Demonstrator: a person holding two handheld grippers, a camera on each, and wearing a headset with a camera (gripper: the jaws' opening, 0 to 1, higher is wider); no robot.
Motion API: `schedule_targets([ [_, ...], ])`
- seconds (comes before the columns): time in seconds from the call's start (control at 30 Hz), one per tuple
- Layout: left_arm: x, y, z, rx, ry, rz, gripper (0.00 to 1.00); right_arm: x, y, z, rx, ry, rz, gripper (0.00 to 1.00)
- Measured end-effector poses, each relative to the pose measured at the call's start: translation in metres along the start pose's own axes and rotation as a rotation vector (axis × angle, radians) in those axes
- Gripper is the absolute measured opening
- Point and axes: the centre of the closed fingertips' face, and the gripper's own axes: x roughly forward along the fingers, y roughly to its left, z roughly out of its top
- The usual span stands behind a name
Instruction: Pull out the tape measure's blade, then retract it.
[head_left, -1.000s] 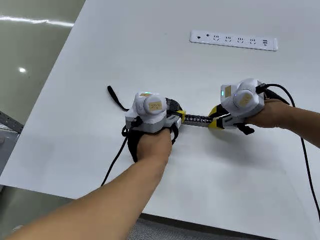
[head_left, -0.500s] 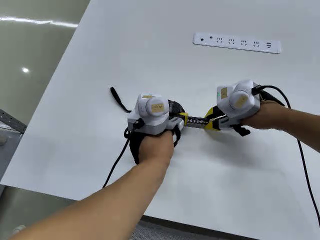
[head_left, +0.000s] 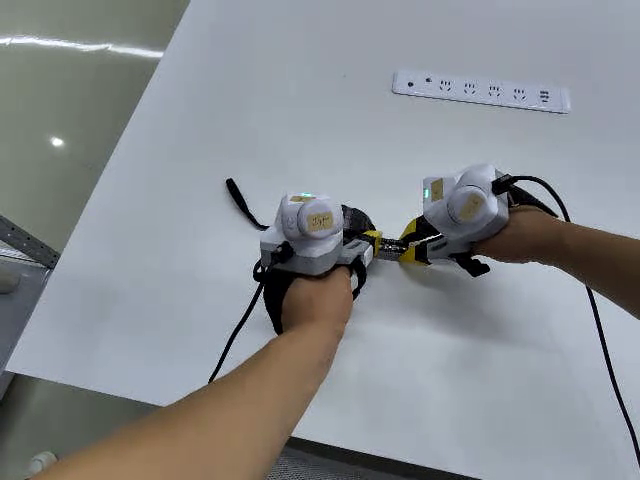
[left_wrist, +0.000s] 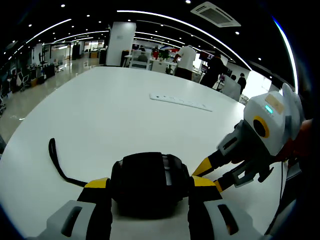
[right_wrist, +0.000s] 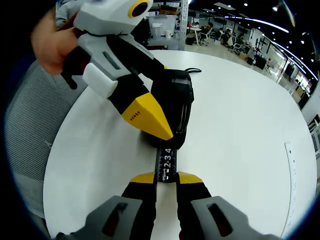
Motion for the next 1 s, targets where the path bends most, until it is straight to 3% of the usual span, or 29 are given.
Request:
schedule_targets([
  [0.43, 0.0, 0.0, 0.0, -0.006, -0.001, -0.004, 0.58, 0.009, 0.001, 0.015, -0.001, -0.019, 0.003, 0.11],
  [1.0, 0.0, 0.0, 0.001, -0.01, 0.0, -0.006, 0.58, 0.013, 0.0, 0.022, 0.022, -0.023, -0.005, 0.11],
])
